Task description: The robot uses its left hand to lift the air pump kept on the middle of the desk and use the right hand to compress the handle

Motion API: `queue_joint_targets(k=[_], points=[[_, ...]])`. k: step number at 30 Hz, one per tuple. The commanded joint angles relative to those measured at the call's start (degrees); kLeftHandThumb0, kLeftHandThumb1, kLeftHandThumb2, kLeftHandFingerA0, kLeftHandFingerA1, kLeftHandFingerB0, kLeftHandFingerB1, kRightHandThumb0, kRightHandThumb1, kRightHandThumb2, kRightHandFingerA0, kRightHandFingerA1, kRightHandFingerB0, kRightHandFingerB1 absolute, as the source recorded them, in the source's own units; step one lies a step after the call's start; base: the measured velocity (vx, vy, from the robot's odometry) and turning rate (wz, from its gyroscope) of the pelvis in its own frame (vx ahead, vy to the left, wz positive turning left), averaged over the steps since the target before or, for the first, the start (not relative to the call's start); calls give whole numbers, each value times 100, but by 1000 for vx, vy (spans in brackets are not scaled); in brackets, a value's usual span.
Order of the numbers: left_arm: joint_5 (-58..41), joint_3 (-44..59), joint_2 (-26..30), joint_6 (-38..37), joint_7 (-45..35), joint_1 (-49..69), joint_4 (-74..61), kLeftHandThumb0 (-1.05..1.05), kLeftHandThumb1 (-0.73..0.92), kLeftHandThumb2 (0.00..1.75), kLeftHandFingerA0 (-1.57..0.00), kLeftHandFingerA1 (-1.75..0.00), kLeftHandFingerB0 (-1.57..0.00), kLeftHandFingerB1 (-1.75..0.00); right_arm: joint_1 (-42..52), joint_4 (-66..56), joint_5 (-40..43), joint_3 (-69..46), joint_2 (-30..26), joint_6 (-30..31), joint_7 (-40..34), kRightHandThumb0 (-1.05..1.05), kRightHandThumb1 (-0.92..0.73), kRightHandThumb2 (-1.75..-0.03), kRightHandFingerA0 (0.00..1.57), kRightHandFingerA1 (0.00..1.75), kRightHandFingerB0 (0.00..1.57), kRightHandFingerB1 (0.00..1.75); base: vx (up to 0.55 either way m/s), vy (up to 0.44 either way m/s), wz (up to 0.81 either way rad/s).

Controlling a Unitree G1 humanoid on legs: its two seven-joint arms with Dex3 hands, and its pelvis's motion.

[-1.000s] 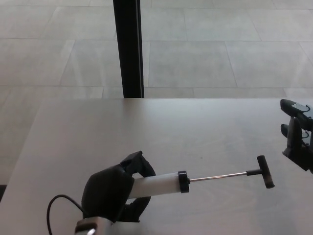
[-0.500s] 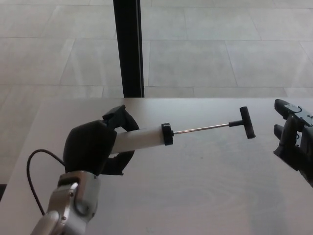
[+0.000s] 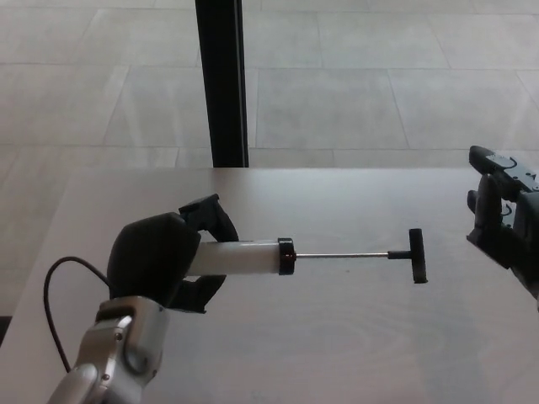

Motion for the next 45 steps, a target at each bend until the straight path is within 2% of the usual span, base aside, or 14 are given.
queue_joint_targets(k=[1,12,13,14,27,28,29,32,35,36,37,42,43,45], points=[[131,-79,93,157,19,28,-39,-15,62,98,-80,-175,-71,-152,-476,329,9,-35,-139,85,40,-79,-77,-120,0,27,5,27,0,0,0],[26,-9,23,112,113,-88,-45,-15,50,119,-83,-175,-75,-157,-274,407,1,33,123,61,-80,-87,-84,-125,0,22,5,22,0,0,0],[-14,12,1,48,175,-95,-16,-20,48,117,-117,-140,-99,-126,-247,416,17,9,154,58,-101,-86,-84,-125,0,23,5,23,0,0,0],[-45,35,-6,20,202,-106,0,-14,46,127,-89,-175,-80,-156,-214,467,54,-24,205,-7,-107,-89,-86,-126,0,21,5,21,0,0,0],[-201,177,-79,-70,243,-449,40,-11,39,132,-94,-174,-88,-153,45,744,174,-155,720,-297,-175,-95,-88,-125,1,17,6,17,0,0,0],[-238,197,-115,12,191,-477,25,-16,44,119,-122,-139,-106,-127,29,745,205,-171,747,-290,-175,-92,-87,-125,0,19,4,19,0,0,0],[-241,207,-152,75,195,-491,10,-12,41,130,-93,-175,-85,-155,11,764,226,-184,769,-296,-177,-93,-87,-125,1,18,5,18,0,0,0],[-240,189,-202,-37,263,-503,82,-15,44,120,-122,-141,-106,-129,-45,784,188,-145,773,-293,-178,-88,-85,-125,0,21,4,20,0,0,0],[-277,188,-303,-10,263,-424,53,-11,43,130,-93,-175,-84,-156,-17,741,138,-111,753,-254,-210,-86,-84,-124,0,22,4,22,0,0,0],[-264,176,-355,-18,326,-392,78,-19,47,116,-120,-140,-105,-128,-17,727,118,-97,755,-262,-233,-86,-84,-124,0,22,4,22,0,0,0],[-193,137,-332,0,326,-398,94,-12,46,122,-89,-175,-83,-156,-44,733,60,-57,724,-249,-251,-84,-83,-124,0,23,4,23,0,0,0],[-117,77,-299,68,294,-362,70,-14,46,125,-87,-175,-80,-157,-232,747,73,-53,574,-278,-169,-83,-83,-124,0,24,4,24,0,0,0],[-160,104,-318,54,321,-334,74,-20,47,117,-117,-139,-101,-126,-297,752,84,-64,574,-239,-195,-82,-82,-124,0,24,3,24,0,0,0],[-165,104,-341,81,317,-313,52,-13,46,120,-86,-175,-80,-154,-389,832,86,-73,542,-291,-187,-82,-82,-124,0,25,3,23,0,0,0]])
